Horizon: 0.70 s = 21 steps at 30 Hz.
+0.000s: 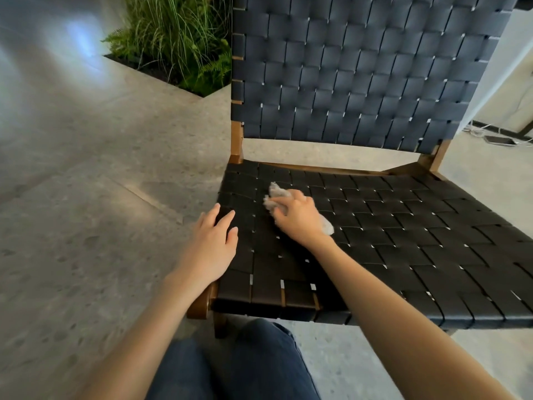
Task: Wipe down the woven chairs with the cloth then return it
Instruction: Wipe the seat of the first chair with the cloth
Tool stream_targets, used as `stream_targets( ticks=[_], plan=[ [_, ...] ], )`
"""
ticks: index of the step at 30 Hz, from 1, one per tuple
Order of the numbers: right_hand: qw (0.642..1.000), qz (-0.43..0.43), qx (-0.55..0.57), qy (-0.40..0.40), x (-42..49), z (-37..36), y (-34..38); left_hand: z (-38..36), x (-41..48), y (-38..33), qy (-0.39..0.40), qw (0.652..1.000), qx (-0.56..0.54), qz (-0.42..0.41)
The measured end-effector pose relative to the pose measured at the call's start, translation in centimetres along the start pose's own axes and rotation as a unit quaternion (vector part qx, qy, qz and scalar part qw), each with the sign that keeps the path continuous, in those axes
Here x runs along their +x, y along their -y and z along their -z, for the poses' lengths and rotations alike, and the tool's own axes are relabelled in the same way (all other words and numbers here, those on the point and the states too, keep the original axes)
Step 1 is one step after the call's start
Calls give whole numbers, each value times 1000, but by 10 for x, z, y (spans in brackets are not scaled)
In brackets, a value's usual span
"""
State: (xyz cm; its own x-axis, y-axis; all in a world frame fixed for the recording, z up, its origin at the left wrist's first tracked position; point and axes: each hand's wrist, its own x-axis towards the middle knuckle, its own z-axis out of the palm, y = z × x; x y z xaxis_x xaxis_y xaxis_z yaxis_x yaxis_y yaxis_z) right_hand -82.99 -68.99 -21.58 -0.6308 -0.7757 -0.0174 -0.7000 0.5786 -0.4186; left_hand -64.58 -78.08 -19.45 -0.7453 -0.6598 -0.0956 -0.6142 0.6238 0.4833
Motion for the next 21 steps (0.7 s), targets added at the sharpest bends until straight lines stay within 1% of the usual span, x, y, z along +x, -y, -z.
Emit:
stream_targets(
  ticks=[3, 5, 8, 10, 12, 14, 17, 18, 21],
  plan=[
    [994, -93, -53, -22, -21, 23, -58, 1, -1, 0, 7, 1000, -7, -4],
    [987, -142, -67, -41, -33, 36, -86, 2, -1, -1, 9, 1000, -18, -4],
    [983, -167, -44, -56, -43, 38, -92, 4, -3, -2, 11, 1000, -20, -2],
    [988, -148, -12, -45, -45, 32, -75, 5, -6, -4, 11, 1000, -22, -1],
    [993, -106, 35, -23, -43, 23, -45, 7, -9, -5, 8, 1000, -18, 1],
    [996, -43, 77, -4, -39, 14, -4, 7, -13, -5, 9, 1000, -12, 7],
    [993, 65, 100, 20, -32, 0, 59, 7, -20, -4, 17, 999, -17, 28],
    [990, 78, 118, 20, -31, -3, 75, 7, -24, -3, 17, 999, -30, 31],
    [981, 63, 185, 8, -32, -8, 99, 6, -35, 1, 11, 998, -62, 14]
  ],
)
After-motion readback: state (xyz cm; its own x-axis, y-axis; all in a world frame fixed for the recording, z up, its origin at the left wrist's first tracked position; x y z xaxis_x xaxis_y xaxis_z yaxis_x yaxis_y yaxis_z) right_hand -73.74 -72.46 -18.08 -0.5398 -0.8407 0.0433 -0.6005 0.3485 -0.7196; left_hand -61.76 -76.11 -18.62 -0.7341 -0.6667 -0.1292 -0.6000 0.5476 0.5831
